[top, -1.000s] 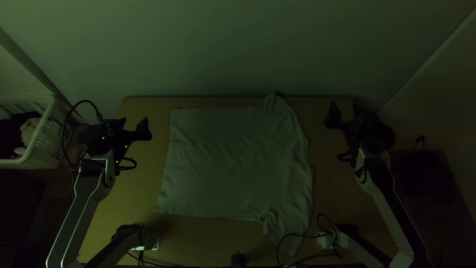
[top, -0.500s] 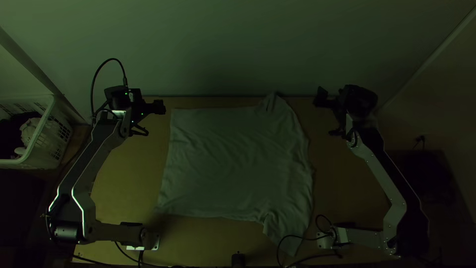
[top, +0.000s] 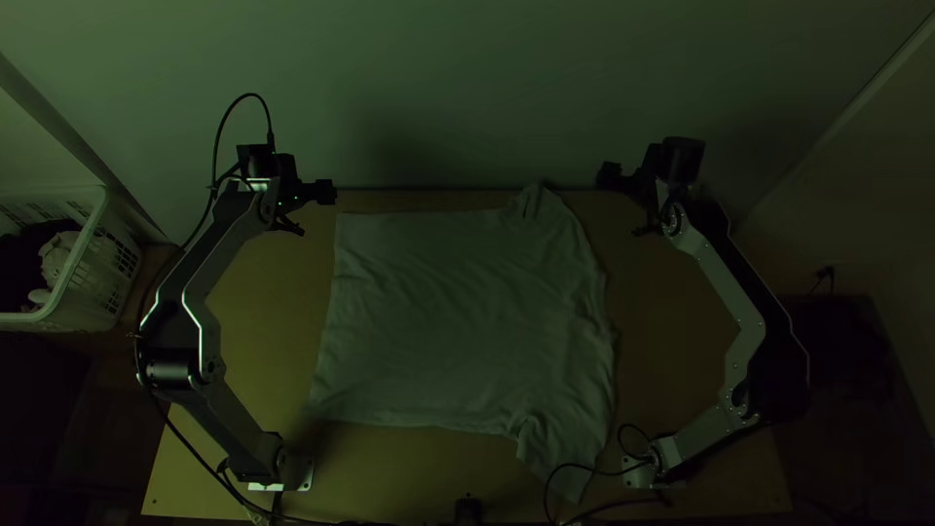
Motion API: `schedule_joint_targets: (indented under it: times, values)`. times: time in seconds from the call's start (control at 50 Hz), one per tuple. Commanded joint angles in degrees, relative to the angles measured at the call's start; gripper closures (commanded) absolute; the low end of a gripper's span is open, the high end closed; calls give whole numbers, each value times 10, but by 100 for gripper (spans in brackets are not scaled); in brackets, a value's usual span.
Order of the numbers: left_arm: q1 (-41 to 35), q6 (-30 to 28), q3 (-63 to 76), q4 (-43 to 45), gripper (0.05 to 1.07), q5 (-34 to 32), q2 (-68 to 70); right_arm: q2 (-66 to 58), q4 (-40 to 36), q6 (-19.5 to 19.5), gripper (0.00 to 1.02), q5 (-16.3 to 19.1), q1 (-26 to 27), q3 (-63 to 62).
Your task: Fold the t-shirt
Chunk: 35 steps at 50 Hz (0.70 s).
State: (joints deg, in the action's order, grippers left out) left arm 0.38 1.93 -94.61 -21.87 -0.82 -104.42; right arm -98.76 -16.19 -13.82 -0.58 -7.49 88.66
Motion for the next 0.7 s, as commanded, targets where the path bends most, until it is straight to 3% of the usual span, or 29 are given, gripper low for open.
schedule_joint_targets:
  times: [0.0, 0.06, 0.16, 0.34, 0.6, 0.68]
  values:
    - [4, 10, -48, -20, 23, -1, -44, -29, -15, -35, 5, 10, 0, 30]
    - [3, 10, -80, -42, 33, -1, -68, -38, -17, -41, 5, 13, -2, 39]
    - [2, 18, -138, -97, 33, -1, -112, -54, -29, -47, 5, 18, -7, 57]
    - [1, 18, -184, -127, 33, 3, -166, -112, -123, -72, 7, 23, -9, 132]
    - [-3, 14, -195, -139, 33, 16, -211, -124, -127, -78, 7, 27, -7, 144]
    - [-4, 15, -192, -143, 33, 17, -221, -125, -148, -107, 7, 45, -5, 151]
